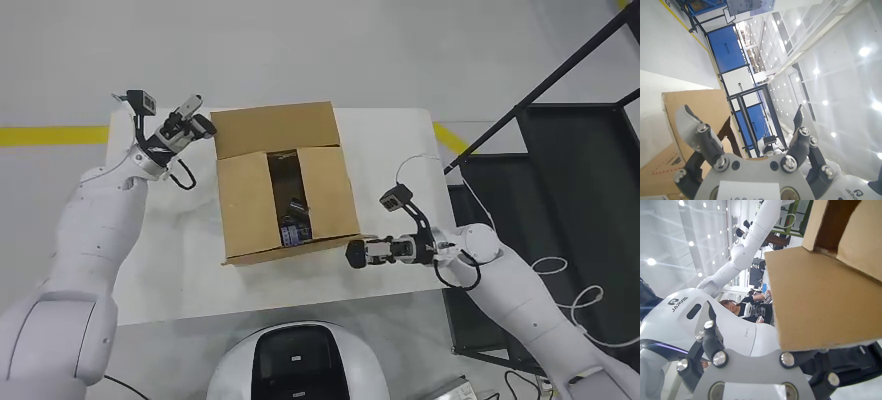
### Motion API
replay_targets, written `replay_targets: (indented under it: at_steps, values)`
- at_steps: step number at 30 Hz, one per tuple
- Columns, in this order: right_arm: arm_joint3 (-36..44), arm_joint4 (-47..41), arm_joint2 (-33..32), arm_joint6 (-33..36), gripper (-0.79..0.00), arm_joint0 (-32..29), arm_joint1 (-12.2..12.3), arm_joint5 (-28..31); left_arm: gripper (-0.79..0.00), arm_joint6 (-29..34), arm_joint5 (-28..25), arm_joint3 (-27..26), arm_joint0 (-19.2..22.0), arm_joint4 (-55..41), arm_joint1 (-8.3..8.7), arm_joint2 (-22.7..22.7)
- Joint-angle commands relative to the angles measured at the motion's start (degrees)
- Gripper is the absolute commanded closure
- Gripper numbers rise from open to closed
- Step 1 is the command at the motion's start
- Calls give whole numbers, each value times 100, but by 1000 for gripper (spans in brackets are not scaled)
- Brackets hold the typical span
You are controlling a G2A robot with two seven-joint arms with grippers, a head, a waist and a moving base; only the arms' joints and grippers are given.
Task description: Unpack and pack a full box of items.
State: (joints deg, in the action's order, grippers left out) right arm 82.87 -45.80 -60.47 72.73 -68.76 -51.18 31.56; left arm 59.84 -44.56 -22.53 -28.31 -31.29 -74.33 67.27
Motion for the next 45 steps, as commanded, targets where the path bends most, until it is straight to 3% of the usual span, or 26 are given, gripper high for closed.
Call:
replay_targets:
  at_steps: [1,4,11,23,33,45]
  values:
    - [-66,-19,33,-94,-785,127,-38,94,-785,-17,-6,-89,-59,-23,38,49]
    - [-229,65,127,-298,-785,348,-115,298,-785,-552,-103,116,-46,292,107,92]
    - [-660,647,519,-660,-785,828,-305,659,-785,-1639,271,330,49,1275,114,-133]
    - [-853,1006,723,-886,-785,1110,-450,885,-785,-2248,955,388,160,1893,-192,-583]
    - [-924,959,733,-849,-785,1174,-479,848,-785,-1516,811,401,234,1233,-309,-428]
    - [-1201,1170,807,-997,-785,1316,-547,996,-785,-159,168,48,-68,410,-164,-10]
